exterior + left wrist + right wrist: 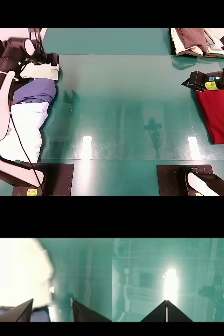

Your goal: Fold the shirts.

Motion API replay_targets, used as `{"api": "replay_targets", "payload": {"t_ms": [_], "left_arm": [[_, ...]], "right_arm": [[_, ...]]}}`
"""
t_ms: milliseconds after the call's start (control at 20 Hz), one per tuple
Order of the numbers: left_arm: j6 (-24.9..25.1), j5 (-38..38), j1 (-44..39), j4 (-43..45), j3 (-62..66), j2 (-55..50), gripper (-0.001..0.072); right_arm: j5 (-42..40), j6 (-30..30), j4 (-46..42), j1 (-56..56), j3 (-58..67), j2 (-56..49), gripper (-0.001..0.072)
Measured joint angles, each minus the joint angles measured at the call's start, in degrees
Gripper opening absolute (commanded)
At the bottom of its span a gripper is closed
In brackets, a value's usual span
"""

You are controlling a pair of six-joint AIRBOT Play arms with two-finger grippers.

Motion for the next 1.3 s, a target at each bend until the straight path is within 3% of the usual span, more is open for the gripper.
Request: {"api": "replay_targets", "payload": {"t_ms": [150,200,300,350,650,900,1100,1300], "left_arm": [[-0.7,3.5,2.9,0.3,0.0,-5.8,0.0570],[-0.9,4.8,3.4,0.4,0.0,-7.0,0.0527],[-1.1,6.4,4.0,0.4,0.2,-8.7,0.0094],[-1.2,6.7,4.2,0.3,0.7,-9.2,0.0028],[-1.1,-0.2,4.6,0.2,11.3,-8.0,0.0029],[3.3,-5.4,0.8,-0.1,18.7,5.3,0.0028],[8.1,-12.5,-7.6,-0.3,20.2,17.5,0.0028],[10.1,-19.9,-20.8,-0.3,18.8,22.7,0.0029]], "right_arm": [[0.0,0.0,0.0,0.0,0.0,0.0,0.0019],[0.0,0.0,0.0,0.0,0.0,0.0,0.0019],[0.0,0.0,0.0,0.0,0.0,0.0,0.0019],[0.0,0.0,0.0,0.0,0.0,0.0,0.0019],[-1.0,0.0,0.3,0.0,1.0,0.0,0.0020],[-1.3,0.0,0.5,0.6,10.7,-1.1,0.0019],[-1.2,0.0,0.6,0.7,20.7,-2.6,0.0019],[-0.4,0.0,0.5,0.7,28.7,-3.0,0.0019]]}}
